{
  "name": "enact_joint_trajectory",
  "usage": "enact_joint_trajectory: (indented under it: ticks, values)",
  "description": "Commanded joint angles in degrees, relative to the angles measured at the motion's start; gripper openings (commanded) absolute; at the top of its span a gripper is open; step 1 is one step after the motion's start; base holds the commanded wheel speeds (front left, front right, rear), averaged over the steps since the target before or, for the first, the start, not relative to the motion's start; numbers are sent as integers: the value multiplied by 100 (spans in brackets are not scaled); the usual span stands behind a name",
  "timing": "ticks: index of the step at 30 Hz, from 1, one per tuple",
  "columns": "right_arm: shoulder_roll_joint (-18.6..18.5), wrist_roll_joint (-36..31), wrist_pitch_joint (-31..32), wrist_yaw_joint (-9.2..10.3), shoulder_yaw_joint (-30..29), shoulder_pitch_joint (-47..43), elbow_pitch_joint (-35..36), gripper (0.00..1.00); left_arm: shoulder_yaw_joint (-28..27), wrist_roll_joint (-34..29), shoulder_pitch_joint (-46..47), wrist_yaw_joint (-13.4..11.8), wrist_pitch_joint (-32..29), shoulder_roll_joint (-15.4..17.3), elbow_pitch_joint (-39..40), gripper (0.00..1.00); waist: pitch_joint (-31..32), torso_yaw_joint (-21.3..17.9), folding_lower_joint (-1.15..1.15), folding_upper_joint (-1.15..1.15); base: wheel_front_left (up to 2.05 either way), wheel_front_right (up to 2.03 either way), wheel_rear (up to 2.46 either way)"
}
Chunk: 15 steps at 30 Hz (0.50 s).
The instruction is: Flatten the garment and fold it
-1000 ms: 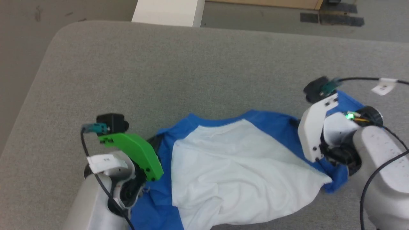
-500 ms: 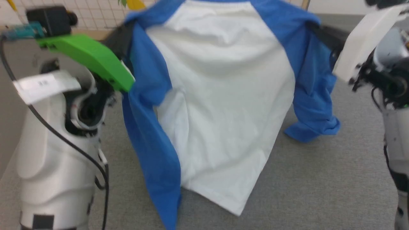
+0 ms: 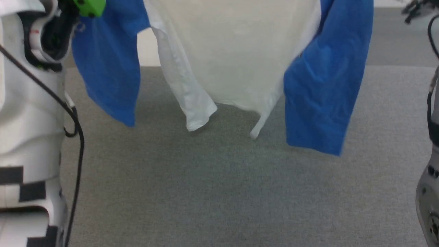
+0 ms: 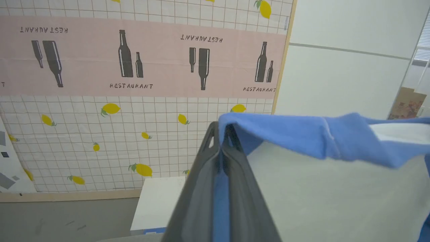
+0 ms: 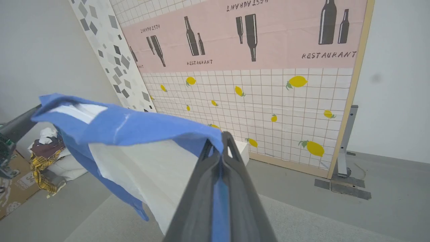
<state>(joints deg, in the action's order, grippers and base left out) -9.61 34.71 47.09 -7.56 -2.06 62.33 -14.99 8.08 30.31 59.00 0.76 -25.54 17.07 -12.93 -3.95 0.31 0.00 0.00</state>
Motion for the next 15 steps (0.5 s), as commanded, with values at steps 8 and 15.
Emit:
enact_joint_trajectory:
  ticks: [8,15]
  values:
    - [375,-847,-370,8,-351,1431,-872,0,144,-589,1386,-83,478,201,-948,0,-1490,-203,0,0,0,0,0]
    - [599,-1453,-1270,8,-709,2652,-1527,0,261,-1090,2584,-208,1181,323,-1585,0,-2225,-329,0,0,0,0,0]
